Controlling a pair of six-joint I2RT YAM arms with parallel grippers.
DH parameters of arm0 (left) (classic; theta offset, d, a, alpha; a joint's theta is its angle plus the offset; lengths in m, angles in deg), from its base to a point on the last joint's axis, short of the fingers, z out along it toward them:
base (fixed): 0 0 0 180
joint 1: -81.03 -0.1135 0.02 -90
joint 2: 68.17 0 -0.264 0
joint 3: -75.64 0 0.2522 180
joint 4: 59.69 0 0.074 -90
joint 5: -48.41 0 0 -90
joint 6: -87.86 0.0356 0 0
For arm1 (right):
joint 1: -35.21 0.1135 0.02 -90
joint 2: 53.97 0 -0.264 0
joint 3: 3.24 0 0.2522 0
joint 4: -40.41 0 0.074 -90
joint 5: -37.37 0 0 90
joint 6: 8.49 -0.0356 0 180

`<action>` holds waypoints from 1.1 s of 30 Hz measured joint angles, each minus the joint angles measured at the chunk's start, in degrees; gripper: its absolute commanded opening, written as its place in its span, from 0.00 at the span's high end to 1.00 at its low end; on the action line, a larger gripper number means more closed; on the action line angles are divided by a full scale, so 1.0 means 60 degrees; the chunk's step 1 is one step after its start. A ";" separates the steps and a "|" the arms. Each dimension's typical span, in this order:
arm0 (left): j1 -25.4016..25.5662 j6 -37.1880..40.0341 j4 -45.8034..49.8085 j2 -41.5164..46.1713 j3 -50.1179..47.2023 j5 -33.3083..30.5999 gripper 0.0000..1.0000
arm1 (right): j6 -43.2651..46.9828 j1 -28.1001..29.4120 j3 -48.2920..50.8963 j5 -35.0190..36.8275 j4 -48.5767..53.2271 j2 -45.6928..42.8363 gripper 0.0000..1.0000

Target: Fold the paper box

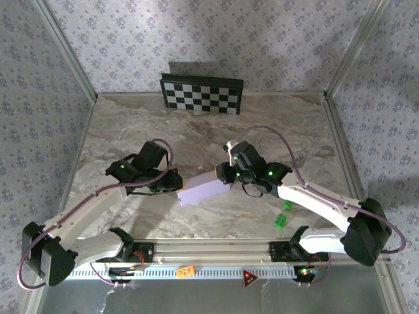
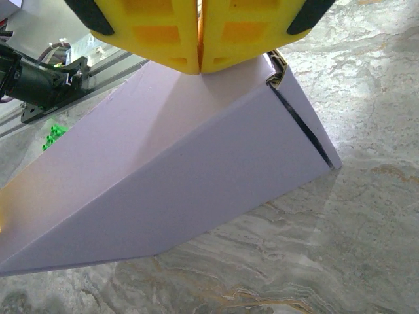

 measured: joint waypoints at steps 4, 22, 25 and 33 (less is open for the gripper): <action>0.0000 -0.0004 -0.0044 0.0004 -0.0011 0.0004 0.90 | -0.0040 -0.0051 -0.0313 0.0004 0.0433 -0.0036 0.79; 0.0000 0.0004 -0.0069 0.0004 0.0036 -0.0146 0.86 | -0.0718 -0.0648 0.0688 -0.0178 -0.0171 -0.0459 0.84; 0.0000 -0.0036 0.0219 0.0025 0.0248 -0.0178 0.89 | -0.0718 -0.0674 0.0678 -0.0175 -0.0215 -0.0423 0.84; -0.0051 -0.0033 0.0477 0.0404 0.0484 -0.0113 0.96 | -0.0714 -0.0699 0.0568 -0.0175 -0.0222 -0.0291 0.84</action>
